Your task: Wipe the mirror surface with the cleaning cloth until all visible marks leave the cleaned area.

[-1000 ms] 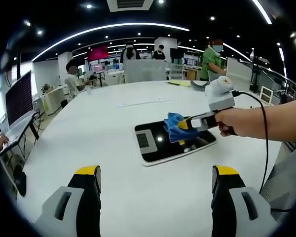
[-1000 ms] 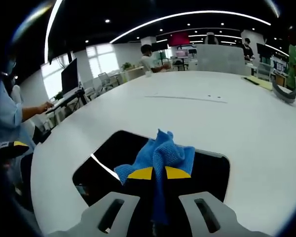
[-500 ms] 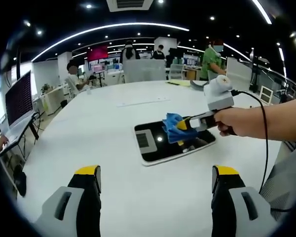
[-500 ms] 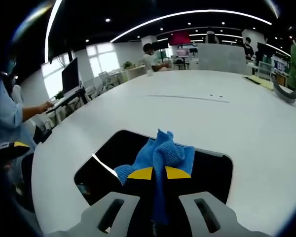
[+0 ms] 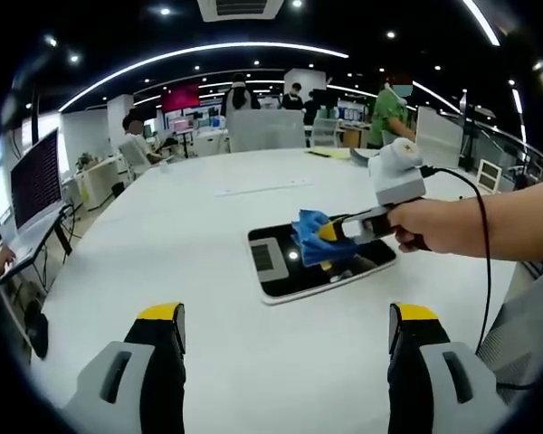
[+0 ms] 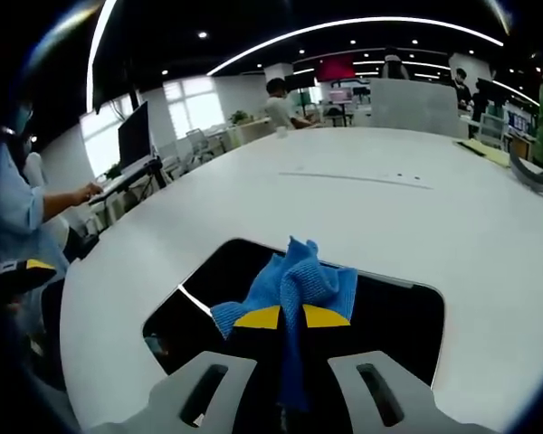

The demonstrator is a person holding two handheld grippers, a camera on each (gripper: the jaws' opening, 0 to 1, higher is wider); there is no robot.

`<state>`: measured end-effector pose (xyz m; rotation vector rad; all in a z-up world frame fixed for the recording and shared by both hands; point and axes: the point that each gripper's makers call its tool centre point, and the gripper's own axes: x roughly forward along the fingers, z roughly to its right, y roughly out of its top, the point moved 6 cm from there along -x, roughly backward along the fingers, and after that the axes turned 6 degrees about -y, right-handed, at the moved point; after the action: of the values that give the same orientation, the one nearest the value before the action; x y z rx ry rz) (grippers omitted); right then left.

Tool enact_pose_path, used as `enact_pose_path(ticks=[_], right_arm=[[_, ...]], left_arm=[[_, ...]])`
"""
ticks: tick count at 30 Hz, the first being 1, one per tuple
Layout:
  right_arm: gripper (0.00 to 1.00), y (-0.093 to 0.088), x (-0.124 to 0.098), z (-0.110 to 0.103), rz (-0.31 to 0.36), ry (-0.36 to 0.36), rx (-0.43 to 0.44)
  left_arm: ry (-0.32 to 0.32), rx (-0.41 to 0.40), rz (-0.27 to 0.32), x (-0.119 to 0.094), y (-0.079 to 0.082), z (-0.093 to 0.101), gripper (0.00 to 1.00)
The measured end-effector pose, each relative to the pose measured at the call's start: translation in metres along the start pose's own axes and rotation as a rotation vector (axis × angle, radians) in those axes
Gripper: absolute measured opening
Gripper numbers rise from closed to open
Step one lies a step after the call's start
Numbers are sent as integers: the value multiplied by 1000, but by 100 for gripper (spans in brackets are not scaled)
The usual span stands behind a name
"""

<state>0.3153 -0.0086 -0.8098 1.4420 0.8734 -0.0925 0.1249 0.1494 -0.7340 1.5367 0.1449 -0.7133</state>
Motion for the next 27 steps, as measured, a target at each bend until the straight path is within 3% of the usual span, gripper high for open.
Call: enact_pose_path(ticks=[13, 27], right_arm=[[3, 1, 1, -1, -1, 3, 8], [3, 4, 10, -20, -10, 28, -4]], left_arm=[[5, 5, 2, 1, 0, -1, 94], [4, 2, 2, 1, 0, -2, 94]])
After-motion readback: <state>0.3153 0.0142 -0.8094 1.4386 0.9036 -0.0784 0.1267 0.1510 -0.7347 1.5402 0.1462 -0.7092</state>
